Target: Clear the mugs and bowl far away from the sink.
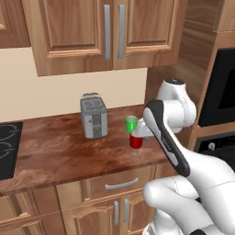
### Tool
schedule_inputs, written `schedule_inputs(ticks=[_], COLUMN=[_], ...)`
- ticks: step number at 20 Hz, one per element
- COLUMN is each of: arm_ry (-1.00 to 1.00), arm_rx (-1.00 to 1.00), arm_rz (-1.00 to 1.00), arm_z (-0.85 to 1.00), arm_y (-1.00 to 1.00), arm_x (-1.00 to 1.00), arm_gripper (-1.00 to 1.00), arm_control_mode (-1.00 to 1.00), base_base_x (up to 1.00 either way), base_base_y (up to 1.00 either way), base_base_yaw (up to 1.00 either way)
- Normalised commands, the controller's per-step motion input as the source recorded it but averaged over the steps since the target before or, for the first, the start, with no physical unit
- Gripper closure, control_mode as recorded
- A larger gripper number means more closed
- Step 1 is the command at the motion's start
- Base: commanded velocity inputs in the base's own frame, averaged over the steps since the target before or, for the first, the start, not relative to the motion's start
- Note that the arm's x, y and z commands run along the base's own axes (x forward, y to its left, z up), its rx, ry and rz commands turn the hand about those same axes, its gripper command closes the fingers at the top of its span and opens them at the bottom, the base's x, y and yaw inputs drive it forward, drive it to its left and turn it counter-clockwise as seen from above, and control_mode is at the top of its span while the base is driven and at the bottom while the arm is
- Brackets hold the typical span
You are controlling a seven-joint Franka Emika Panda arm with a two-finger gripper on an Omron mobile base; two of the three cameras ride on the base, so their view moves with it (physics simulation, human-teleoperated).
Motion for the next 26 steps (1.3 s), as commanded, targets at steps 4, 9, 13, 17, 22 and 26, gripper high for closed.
schedule_inputs(ticks=[4,9,13,17,22,26], arm_ry=[0.00,-0.07,-0.17,-0.25,-0.11,-0.01], arm_rx=[0.00,0.00,0.00,-0.03,0.00,0.02], arm_rz=[-0.03,0.00,0.00,0.00,0.00,-0.02], arm_z=[0.41,0.25,0.03,0.00,0.03,0.20], arm_y=[0.00,-0.02,-0.05,-0.04,-0.06,-0.19], arm_x=[-0.61,-0.40,-0.44,-0.29,-0.21,-0.17], arm_gripper=[-1.00,-1.00,-1.00,-1.00,-1.00,-1.00], arm_control_mode=[-1.00,-1.00,-1.00,-1.00,-1.00,-1.00], base_base_x=[0.00,0.00,0.00,0.00,0.00,0.00], base_base_y=[0.00,0.00,0.00,0.00,0.00,0.00], base_base_yaw=[0.00,0.00,0.00,0.00,0.00,0.00])
